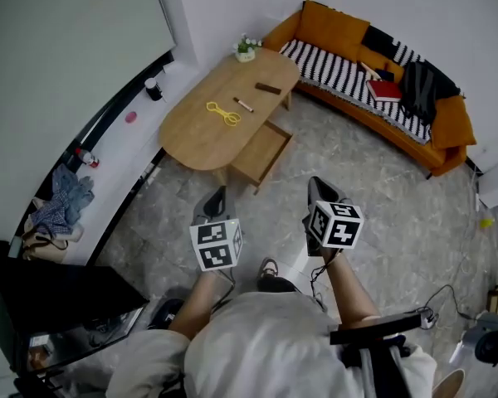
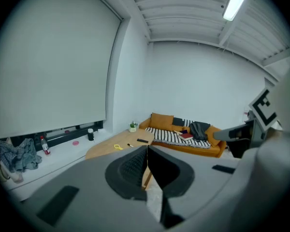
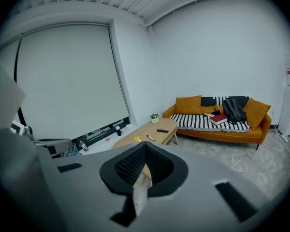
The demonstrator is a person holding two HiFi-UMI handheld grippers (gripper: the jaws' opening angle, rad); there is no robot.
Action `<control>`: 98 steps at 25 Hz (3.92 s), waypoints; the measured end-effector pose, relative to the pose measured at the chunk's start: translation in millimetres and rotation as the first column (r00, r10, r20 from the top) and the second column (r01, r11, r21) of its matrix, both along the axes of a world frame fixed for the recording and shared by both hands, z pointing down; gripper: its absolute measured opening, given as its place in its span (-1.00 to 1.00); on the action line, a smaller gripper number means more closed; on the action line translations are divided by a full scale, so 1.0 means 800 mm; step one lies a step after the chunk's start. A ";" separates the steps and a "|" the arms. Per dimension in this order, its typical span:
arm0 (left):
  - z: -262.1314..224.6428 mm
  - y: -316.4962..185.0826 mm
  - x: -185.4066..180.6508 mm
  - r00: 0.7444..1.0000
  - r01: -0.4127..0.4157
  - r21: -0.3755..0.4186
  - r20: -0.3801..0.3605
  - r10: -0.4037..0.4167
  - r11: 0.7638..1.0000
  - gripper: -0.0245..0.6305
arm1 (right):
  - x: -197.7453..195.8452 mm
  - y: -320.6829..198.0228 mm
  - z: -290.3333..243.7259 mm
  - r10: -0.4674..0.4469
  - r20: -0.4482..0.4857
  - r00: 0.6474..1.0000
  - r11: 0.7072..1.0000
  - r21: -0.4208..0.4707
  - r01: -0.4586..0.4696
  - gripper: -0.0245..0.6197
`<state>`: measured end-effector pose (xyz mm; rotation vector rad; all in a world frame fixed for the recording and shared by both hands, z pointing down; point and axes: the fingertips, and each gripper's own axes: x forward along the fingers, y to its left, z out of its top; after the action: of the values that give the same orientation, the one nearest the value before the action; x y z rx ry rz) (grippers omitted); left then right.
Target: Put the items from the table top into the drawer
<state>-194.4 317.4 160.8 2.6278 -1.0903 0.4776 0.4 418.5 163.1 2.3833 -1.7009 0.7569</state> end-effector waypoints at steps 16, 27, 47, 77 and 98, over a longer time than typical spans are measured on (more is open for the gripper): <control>0.013 -0.092 0.152 0.999 0.034 -0.010 0.035 -0.033 0.999 -0.90 | 0.149 -0.112 0.016 -0.059 0.033 0.998 0.998 -0.008 0.059 -0.95; 0.026 -0.223 0.239 0.998 0.064 -0.031 0.013 -0.063 0.998 -0.90 | 0.245 -0.233 0.020 -0.067 0.011 0.998 0.997 -0.028 0.068 -0.95; 0.059 -0.431 0.279 0.961 0.275 -0.117 0.062 -0.269 0.954 -0.90 | 0.336 -0.490 0.051 -0.232 0.032 0.972 0.963 -0.133 0.234 -0.95; 0.407 -0.476 0.224 0.671 0.730 -0.354 0.208 -0.712 0.585 -0.90 | 0.289 -0.695 0.377 -0.648 0.125 0.751 0.679 -0.351 0.645 -0.95; 0.503 -0.464 0.145 0.595 0.782 -0.399 0.252 -0.763 0.478 -0.90 | 0.151 -0.779 0.487 -0.754 0.159 0.637 0.547 -0.384 0.743 -0.94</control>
<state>-78.1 -53.7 563.0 1.4540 -1.7518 0.4881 121.3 -204.8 552.5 1.1592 -2.0245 0.7953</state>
